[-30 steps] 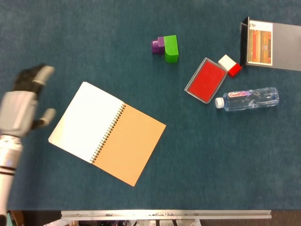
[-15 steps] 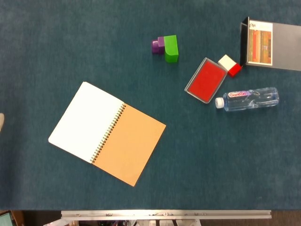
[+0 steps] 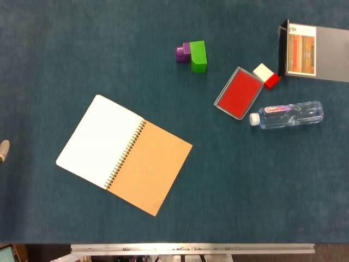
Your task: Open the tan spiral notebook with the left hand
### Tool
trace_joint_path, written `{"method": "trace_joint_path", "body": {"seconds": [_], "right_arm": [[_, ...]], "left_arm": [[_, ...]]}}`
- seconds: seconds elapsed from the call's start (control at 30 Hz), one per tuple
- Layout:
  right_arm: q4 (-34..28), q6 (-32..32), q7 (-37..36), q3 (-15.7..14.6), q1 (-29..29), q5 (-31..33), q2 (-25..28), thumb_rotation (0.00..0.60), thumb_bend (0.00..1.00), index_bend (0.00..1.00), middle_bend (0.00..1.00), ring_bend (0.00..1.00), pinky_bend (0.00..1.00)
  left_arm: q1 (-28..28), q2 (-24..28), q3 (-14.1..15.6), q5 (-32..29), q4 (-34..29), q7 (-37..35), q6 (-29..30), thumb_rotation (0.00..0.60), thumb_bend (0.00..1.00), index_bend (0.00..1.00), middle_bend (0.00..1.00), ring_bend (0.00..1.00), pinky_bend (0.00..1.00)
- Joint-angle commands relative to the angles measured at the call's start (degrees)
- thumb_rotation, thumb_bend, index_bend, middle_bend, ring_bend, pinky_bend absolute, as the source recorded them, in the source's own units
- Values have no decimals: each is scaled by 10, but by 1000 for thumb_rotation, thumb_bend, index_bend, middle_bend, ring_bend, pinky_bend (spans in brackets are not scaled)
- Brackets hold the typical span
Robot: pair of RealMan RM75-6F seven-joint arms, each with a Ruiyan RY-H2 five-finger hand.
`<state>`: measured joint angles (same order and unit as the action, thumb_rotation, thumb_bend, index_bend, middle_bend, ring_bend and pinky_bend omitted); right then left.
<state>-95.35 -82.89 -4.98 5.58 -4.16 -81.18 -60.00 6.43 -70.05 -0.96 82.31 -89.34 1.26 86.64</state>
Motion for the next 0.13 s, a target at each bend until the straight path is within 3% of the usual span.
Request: {"method": "trace_joint_path", "body": {"seconds": [0.03, 0.13], "right_arm": [[1, 0, -1, 0, 0, -1, -1, 600, 471, 355, 349, 243, 369], [3, 0, -2, 0, -1, -4, -3, 600, 471, 355, 349, 243, 369]], "left_arm": [[-1, 1, -1, 1, -1, 0, -3, 600, 256, 0, 7, 0, 0], [-2, 0, -2, 0, -1, 1, -7, 600, 256, 0, 7, 0, 0]]}}
